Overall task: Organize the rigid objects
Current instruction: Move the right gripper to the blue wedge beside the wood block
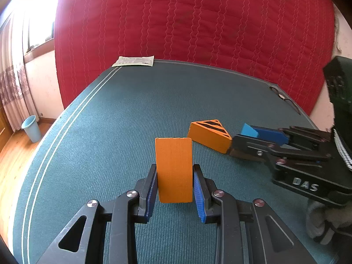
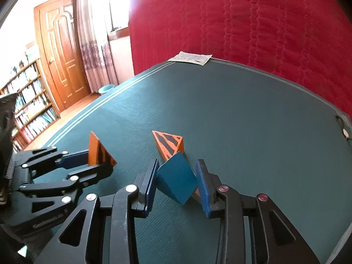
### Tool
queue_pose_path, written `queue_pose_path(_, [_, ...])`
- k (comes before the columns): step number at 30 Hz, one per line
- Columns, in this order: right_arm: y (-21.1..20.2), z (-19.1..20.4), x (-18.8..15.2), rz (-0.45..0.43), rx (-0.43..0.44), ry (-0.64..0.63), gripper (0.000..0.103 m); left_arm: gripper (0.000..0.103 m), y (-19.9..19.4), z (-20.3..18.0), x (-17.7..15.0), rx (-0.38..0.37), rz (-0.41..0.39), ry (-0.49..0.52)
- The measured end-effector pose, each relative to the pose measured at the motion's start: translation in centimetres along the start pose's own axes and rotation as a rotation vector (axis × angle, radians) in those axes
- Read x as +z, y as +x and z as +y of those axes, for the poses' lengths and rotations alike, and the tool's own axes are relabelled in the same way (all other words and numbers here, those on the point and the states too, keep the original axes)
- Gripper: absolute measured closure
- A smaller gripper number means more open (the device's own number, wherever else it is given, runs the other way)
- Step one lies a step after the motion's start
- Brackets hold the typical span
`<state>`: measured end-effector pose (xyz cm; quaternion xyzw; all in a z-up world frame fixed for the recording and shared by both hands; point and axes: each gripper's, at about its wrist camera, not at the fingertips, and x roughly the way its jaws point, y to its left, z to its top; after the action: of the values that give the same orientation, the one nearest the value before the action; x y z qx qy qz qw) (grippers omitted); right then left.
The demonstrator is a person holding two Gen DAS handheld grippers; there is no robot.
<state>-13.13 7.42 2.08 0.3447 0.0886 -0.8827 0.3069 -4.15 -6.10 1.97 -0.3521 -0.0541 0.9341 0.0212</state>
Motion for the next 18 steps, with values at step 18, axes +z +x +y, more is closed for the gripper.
queue_pose_path(18, [-4.3,1.0,-5.1,-0.004,0.005,0.086,0.077,0.071,-0.3,-0.2,0.0,0.023,-0.003,-0.003])
